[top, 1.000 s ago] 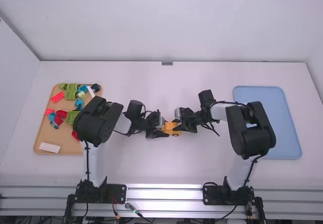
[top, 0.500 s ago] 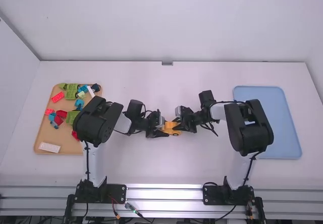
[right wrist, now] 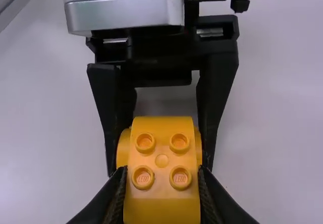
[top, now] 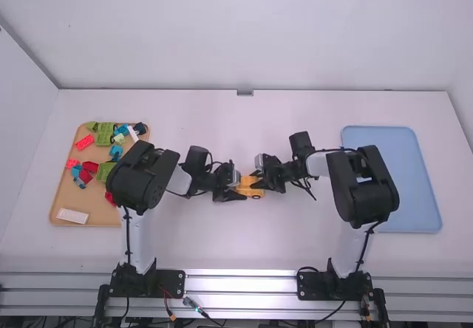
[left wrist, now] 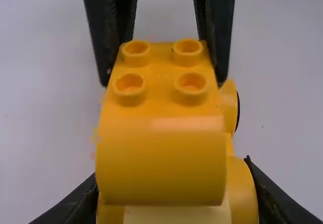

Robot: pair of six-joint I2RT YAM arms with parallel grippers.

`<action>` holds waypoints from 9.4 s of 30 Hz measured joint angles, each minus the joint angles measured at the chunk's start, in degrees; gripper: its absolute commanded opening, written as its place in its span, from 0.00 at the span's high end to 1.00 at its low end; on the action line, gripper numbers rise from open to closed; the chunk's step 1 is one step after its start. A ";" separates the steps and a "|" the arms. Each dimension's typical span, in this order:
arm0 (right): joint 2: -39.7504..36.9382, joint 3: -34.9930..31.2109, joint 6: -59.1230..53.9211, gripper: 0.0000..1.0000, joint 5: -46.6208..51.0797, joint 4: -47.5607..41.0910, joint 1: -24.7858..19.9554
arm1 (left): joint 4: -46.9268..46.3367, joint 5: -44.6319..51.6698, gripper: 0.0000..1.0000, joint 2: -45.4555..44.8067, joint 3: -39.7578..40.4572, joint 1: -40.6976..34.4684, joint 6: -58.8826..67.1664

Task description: Assemble lego blocks to make yellow taxi

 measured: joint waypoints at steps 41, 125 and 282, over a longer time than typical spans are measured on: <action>-3.65 -10.47 4.68 1.00 -1.05 16.15 -0.22 | 0.20 -0.31 0.73 0.00 -0.02 0.00 -1.42; 0.11 -2.84 4.24 1.00 -1.49 4.09 -0.76 | -1.05 -0.81 0.73 -0.33 0.28 -0.11 0.37; 1.44 -10.75 17.46 0.01 6.54 29.33 2.08 | -25.33 -7.34 0.01 -20.00 0.55 4.07 4.39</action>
